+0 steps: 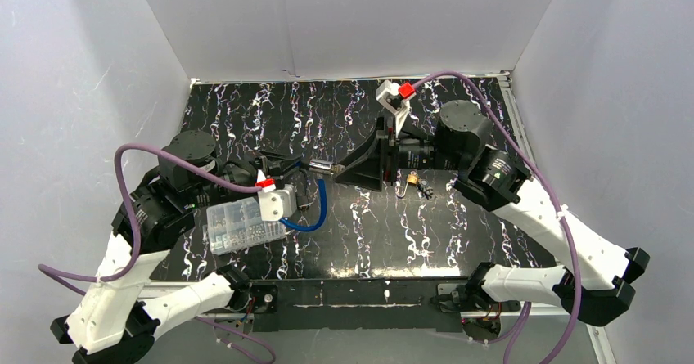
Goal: Unlock with the key
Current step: Unlock the lock.
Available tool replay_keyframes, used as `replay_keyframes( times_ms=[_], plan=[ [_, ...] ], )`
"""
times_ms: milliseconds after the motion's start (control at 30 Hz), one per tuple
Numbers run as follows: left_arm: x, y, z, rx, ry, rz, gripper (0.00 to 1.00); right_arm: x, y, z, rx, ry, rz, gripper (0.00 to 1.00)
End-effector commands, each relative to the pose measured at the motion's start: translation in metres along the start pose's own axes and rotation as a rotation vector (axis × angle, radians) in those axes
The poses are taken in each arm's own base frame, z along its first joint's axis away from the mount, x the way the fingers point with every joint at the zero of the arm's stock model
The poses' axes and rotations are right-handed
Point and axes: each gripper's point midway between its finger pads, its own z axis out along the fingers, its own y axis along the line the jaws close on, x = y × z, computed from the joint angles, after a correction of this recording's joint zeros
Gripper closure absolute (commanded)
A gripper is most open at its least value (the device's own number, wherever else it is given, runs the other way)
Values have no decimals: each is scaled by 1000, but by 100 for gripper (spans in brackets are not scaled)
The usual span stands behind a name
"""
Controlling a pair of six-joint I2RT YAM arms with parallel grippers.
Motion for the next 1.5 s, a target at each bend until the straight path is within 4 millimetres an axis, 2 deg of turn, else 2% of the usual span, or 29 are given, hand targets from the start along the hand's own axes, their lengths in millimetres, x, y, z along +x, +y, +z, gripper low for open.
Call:
replay_keyframes(
  times_ms=[0,33,67,100,267,433,633,1067,1267,1467],
  plan=[
    [-18,12,-4,-48,-72,54,100,-19,-2,-16,67,-61,-70,65],
    [-19,12,-4,-47,-74,55,100,-19,-4,-17,81,-63,-66,82],
    [-19,12,-4,-48,-75,55,100,-19,-6,-17,91,-65,-63,90],
    [-20,12,-5,-48,-76,56,100,-19,-8,-18,101,-66,-62,92],
    [-20,11,-7,-47,-79,60,100,-21,-9,-17,103,-68,-64,86],
    [-20,10,-7,-45,-78,67,100,-22,-8,-13,92,-59,-56,99],
    [-22,12,-5,-47,-90,66,100,-16,-13,-4,73,-50,-16,99],
    [-33,21,2,-48,-138,36,100,-6,-33,34,47,-103,126,99],
    [-32,22,0,-56,-128,59,100,-6,-42,36,100,-112,133,99],
    [-30,23,1,-54,-118,108,100,16,-53,37,150,-26,194,99]
  ],
)
